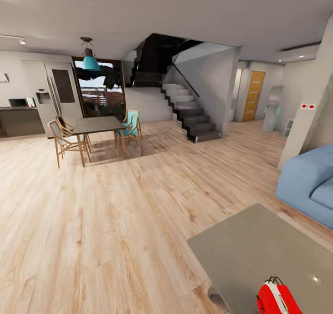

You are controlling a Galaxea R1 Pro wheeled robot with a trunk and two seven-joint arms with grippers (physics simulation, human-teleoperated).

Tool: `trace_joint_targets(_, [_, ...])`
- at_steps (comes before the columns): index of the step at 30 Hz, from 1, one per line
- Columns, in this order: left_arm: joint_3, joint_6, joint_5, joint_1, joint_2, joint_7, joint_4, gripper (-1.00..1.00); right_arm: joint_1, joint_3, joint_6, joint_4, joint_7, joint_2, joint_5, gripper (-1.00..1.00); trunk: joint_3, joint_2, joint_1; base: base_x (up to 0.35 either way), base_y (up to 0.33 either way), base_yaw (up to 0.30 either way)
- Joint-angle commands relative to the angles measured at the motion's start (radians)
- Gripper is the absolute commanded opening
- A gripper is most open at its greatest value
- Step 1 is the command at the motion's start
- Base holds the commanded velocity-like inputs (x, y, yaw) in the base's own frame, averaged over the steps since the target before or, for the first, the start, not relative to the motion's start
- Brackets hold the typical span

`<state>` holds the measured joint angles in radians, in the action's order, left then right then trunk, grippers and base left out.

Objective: Turn on the radio receiver that's on the table in the living room.

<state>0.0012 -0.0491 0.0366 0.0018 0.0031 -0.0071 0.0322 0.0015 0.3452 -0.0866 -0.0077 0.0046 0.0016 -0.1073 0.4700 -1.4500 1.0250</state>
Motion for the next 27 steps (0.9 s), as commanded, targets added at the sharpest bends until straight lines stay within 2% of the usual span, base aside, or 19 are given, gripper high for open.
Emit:
trace_joint_targets(1, [0.0,0.0,0.0,0.0,0.0,0.0,0.0,1.0,0.0,0.0,0.0,0.0,0.0,0.0,0.0,1.0,0.0,0.0,0.0,0.001,0.0,-0.284])
trace_joint_targets(27, [-0.002,0.0,-0.001,0.0,-0.002,0.0,0.001,1.0,0.0,0.0,-0.002,0.0,0.0,-0.001,0.0,1.0,0.0,0.0,0.0,0.0,0.0,-0.286])
